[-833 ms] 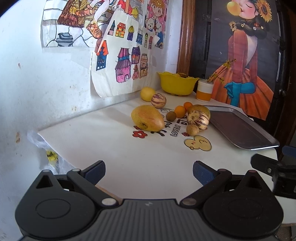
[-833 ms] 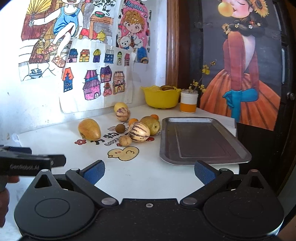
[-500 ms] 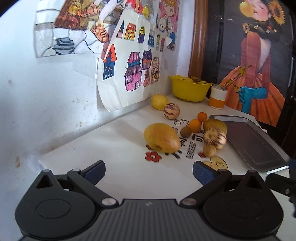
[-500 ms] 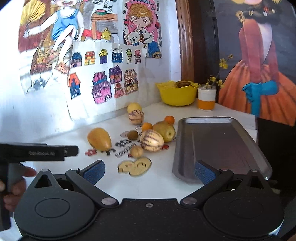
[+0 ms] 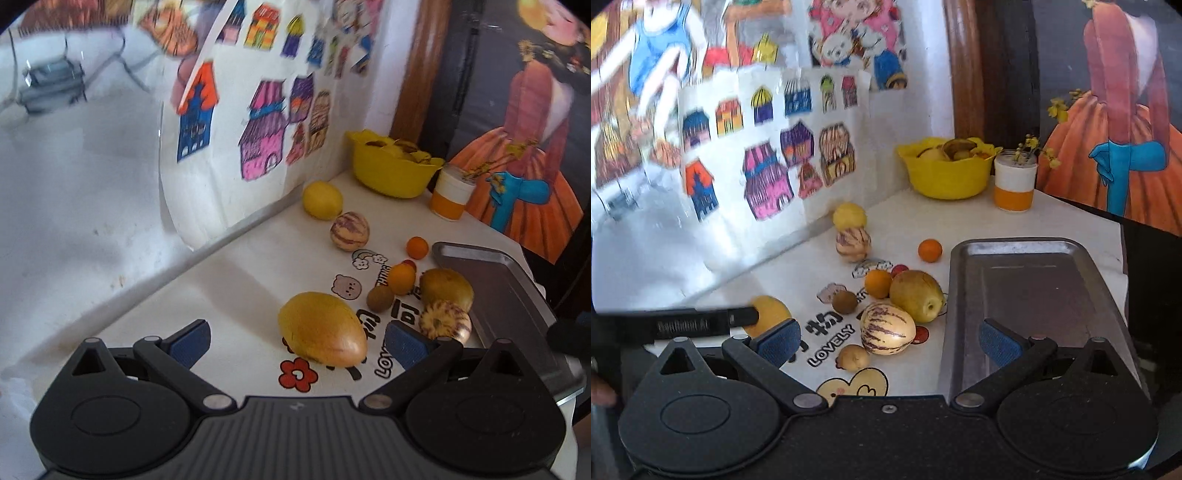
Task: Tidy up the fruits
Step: 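Grasp the large yellow mango with the left tool while the right tool grasps a small brown fruit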
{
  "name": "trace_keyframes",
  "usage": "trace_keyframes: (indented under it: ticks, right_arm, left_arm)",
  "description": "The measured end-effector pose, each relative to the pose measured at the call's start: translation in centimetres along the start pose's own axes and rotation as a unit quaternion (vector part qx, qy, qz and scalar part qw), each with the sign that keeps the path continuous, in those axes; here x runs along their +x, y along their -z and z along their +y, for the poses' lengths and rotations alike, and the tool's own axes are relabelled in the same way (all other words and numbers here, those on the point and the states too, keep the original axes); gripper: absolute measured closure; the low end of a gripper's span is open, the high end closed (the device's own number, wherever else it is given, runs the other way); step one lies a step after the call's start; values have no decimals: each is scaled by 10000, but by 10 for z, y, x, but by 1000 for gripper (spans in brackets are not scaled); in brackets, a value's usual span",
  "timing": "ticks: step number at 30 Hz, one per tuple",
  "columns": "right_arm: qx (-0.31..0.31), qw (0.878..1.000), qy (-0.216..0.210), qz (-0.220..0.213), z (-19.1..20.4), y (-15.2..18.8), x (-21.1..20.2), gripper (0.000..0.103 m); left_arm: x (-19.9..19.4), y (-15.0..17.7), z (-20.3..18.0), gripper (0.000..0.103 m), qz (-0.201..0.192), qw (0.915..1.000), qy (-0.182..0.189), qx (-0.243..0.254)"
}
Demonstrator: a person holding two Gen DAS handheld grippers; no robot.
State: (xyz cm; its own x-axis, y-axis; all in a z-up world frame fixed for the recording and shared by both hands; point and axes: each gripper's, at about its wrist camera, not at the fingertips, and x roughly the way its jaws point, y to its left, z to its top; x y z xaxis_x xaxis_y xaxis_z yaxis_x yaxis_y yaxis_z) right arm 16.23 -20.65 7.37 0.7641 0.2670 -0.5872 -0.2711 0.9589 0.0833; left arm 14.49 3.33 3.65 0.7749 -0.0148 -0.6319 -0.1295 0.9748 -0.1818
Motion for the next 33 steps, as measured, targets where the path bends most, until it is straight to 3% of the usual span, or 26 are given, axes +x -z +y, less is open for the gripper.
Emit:
trace_keyframes:
  ticks: [6,13,17,25,29,33]
  right_arm:
    - [-102,9995,-70,304,13,12,36,5]
    - [138,9980,-164,589,16,26,66,19]
    - [284,9973,-237,642,17,27,75,25]
    - [413,9963,-240,714,21,28,88,48]
    - [485,9962,-181,706,20,30,91,51]
    - [487,9968,-84,632,19,32,91,60]
  left_arm:
    - [27,-11,4,1,262,9994,107,-180]
    - [48,-8,3,16,578,9976,227,-321]
    - [53,-7,0,20,589,9974,251,-342]
    - [59,-10,-3,29,616,9964,285,-506]
    - [61,-11,-5,33,582,9967,308,-484]
    - [60,-9,-7,33,531,9971,287,-457]
